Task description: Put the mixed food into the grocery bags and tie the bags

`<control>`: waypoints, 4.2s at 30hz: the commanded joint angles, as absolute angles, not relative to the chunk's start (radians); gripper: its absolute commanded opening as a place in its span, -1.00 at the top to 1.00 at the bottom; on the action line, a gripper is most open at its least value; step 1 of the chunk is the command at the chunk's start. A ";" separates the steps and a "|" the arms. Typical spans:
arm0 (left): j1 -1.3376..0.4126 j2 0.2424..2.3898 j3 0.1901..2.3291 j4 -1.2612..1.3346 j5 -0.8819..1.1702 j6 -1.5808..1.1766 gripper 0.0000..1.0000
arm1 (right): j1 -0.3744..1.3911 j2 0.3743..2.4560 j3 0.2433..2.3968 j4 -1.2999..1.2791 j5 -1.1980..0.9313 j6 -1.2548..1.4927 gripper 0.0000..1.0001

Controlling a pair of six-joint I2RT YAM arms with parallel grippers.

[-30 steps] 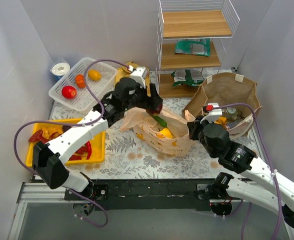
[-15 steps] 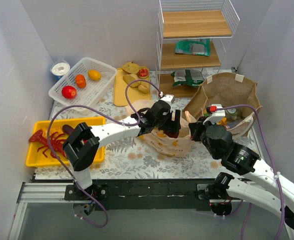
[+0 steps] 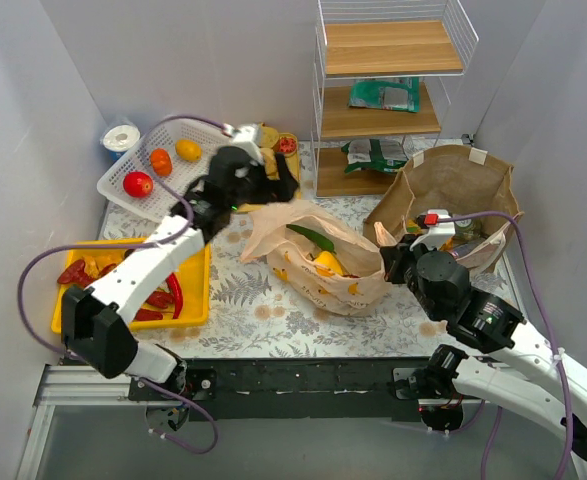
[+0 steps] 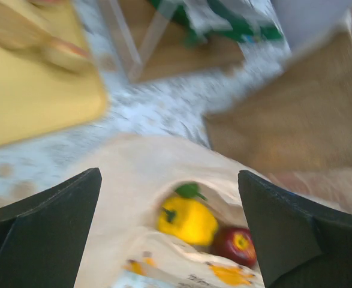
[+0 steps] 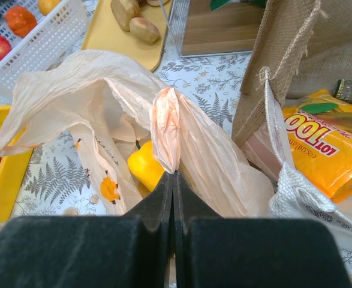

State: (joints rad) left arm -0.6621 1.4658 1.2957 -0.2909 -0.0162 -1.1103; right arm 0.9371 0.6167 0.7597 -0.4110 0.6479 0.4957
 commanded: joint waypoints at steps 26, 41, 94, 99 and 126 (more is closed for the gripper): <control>-0.273 2.491 2.250 -0.295 0.066 -0.965 -0.81 | 0.937 0.765 0.811 -0.397 0.675 0.477 0.97; -0.275 2.617 2.272 -0.193 0.086 -1.092 -0.97 | 0.937 0.792 0.793 -0.391 0.611 0.494 0.97; -0.685 1.303 1.166 0.095 0.210 -1.166 1.00 | 0.937 0.669 0.758 -0.400 0.616 0.500 0.97; -0.885 1.229 0.884 0.244 0.089 -1.277 1.00 | 0.937 0.606 0.752 -0.399 0.646 0.497 0.97; -1.009 1.440 0.931 0.244 -0.224 -1.312 1.00 | 0.937 0.543 0.709 -0.494 0.603 0.600 0.97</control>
